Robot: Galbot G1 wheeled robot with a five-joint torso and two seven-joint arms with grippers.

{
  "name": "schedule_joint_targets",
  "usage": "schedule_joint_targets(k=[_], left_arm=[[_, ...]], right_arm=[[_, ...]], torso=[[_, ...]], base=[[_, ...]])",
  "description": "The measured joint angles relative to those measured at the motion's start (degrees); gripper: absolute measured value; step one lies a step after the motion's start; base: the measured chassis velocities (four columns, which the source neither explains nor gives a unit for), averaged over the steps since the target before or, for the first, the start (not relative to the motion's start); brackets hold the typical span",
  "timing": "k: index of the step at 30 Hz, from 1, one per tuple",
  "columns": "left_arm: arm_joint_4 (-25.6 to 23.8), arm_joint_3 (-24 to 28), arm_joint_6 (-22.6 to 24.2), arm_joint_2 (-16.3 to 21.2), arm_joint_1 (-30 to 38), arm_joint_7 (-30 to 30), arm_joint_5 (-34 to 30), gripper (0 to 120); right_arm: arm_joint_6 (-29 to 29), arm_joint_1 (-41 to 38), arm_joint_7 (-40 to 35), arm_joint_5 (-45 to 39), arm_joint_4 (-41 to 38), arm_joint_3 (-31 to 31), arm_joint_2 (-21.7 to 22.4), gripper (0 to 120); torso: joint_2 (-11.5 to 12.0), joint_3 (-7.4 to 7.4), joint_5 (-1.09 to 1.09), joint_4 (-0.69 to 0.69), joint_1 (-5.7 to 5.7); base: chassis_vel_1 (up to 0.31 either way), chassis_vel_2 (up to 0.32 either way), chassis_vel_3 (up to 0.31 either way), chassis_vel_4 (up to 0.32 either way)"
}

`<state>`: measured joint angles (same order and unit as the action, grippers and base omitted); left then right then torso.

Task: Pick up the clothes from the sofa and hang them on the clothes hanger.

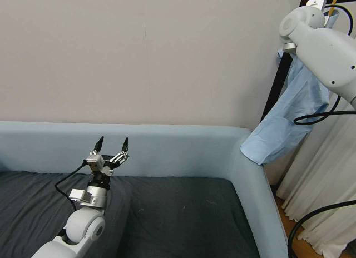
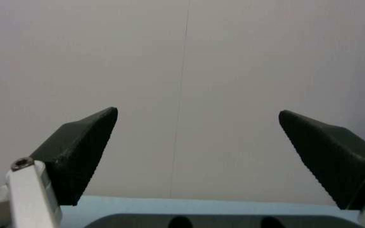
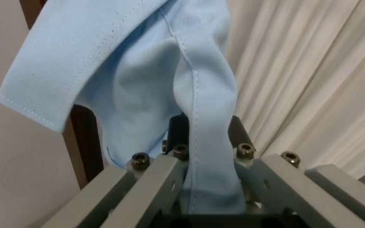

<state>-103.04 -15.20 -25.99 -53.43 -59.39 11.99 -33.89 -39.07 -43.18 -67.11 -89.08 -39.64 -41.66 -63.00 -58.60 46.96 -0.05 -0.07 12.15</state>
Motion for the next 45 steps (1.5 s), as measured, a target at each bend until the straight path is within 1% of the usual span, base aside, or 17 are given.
schedule_joint_targets(k=[10, 16, 17, 20, 21, 24, 25, 26, 30, 32, 34, 36, 37, 40, 41, 43, 45], left_arm=[[-0.45, -0.76, -0.14, 0.27, -0.49, 0.00, -0.18, 100], [-0.70, -1.36, -0.60, 0.36, -1.55, 0.00, -0.22, 100], [-0.70, -1.36, -0.60, 0.36, -1.55, 0.00, -0.22, 100], [-0.70, -1.49, -0.77, 0.47, -1.76, -0.01, -0.22, 100], [-0.70, -1.49, -0.77, 0.47, -1.76, -0.01, -0.22, 100], [-0.70, -1.48, -0.79, 0.56, -1.38, -0.03, -0.26, 100], [-0.70, -1.47, -0.79, 0.51, -1.35, -0.04, -0.30, 100], [-0.70, -1.47, -0.79, 0.51, -1.35, -0.04, -0.30, 100], [-0.68, -1.83, -0.84, 0.31, -1.63, -0.04, -0.48, 100], [-0.69, -1.85, -0.85, 0.31, -1.65, -0.05, -0.47, 100], [-1.07, -2.41, -0.78, 0.45, -1.91, 0.02, -0.79, 100], [-2.51, -3.53, -0.38, 0.56, -2.29, 0.03, -1.83, 100], [-2.51, -3.53, -0.38, 0.56, -2.29, 0.03, -1.83, 100], [-6.06, -5.79, 0.60, 0.98, -4.31, 0.02, -3.73, 100], [-6.06, -5.79, 0.60, 0.98, -4.31, 0.02, -3.73, 100], [-8.82, -7.18, 2.41, 1.47, -6.58, 0.28, -5.71, 100], [-10.69, -6.50, 5.84, 1.74, -7.11, 3.69, -6.99, 100]], right_arm=[[-0.43, 0.26, -0.99, -0.96, -1.13, -0.18, 0.08, 1], [-1.27, 0.37, -1.41, -1.75, -2.50, -0.50, 0.14, 22], [-1.27, 0.37, -1.41, -1.75, -2.50, -0.50, 0.14, 22], [-1.27, 0.63, -1.45, -1.69, -4.37, -0.95, 0.75, 37], [-1.27, 0.63, -1.45, -1.69, -4.37, -0.95, 0.75, 37], [-1.27, 0.99, -2.59, -1.51, -10.62, -1.76, 2.62, 52], [-0.82, 1.37, -2.51, -0.93, -15.23, -2.03, 4.35, 55], [-0.82, 1.37, -2.51, -0.93, -15.23, -2.03, 4.35, 55], [4.36, 3.91, 0.91, 0.59, -30.61, -1.45, 11.47, 72], [4.54, 4.02, 1.05, 0.64, -30.99, -1.39, 11.69, 74], [12.92, 8.98, 9.51, 4.80, -45.11, -0.08, 20.18, 87], [20.54, 14.52, 17.71, 8.70, -53.80, 2.37, 25.46, 94], [20.54, 14.52, 17.71, 8.70, -53.80, 2.37, 25.46, 94], [27.88, 27.43, 29.24, 12.89, -63.29, 12.34, 31.06, 100], [27.88, 27.43, 29.24, 12.89, -63.29, 12.34, 31.06, 100], [33.14, 39.00, 37.11, 18.86, -67.28, 20.23, 34.17, 100], [38.58, 51.47, 42.41, 25.54, -70.70, 26.21, 37.89, 100]], torso=[[0.00, 0.00, 0.01, -0.01, 0.00], [0.00, 0.00, 0.01, -0.01, 0.00], [0.00, 0.00, 0.01, -0.01, 0.00], [0.00, 0.00, 0.00, 0.01, 0.00], [0.00, 0.00, 0.00, 0.01, 0.00], [0.00, 0.00, 0.00, 0.00, 0.00], [0.00, 0.00, -0.01, 0.01, 0.00], [0.00, 0.00, -0.01, 0.01, 0.00], [-0.01, 0.00, 0.00, 0.00, 0.00], [-0.01, -0.01, -0.01, 0.01, 0.00], [-0.01, -0.01, 0.04, -0.02, 0.00], [-0.01, -0.01, 0.02, -0.05, 0.00], [-0.01, -0.01, 0.02, -0.05, 0.00], [-0.01, -0.01, 0.01, 0.01, -0.01], [-0.01, -0.01, 0.01, 0.01, -0.01], [-0.01, -0.02, 0.00, 0.03, -0.01], [0.00, -0.01, 0.07, 0.04, -0.01]], base=[[0.000, 0.000, 0.000, 0.000], [0.000, 0.000, 0.000, 0.000], [0.000, 0.000, 0.000, 0.000], [0.000, 0.000, 0.000, 0.000], [0.000, 0.000, 0.000, 0.000], [0.000, 0.000, 0.000, 0.000], [0.000, 0.000, 0.000, 0.000], [0.000, 0.000, 0.000, 0.000], [0.000, 0.000, 0.000, 0.000], [0.000, 0.000, 0.000, 0.000], [0.000, 0.000, 0.000, 0.000], [0.000, 0.000, 0.000, 0.000], [0.000, 0.000, 0.000, 0.000], [0.000, 0.000, 0.000, 0.000], [0.000, 0.000, 0.000, 0.000], [0.000, 0.000, 0.000, 0.000], [0.000, 0.000, 0.000, 0.000]])
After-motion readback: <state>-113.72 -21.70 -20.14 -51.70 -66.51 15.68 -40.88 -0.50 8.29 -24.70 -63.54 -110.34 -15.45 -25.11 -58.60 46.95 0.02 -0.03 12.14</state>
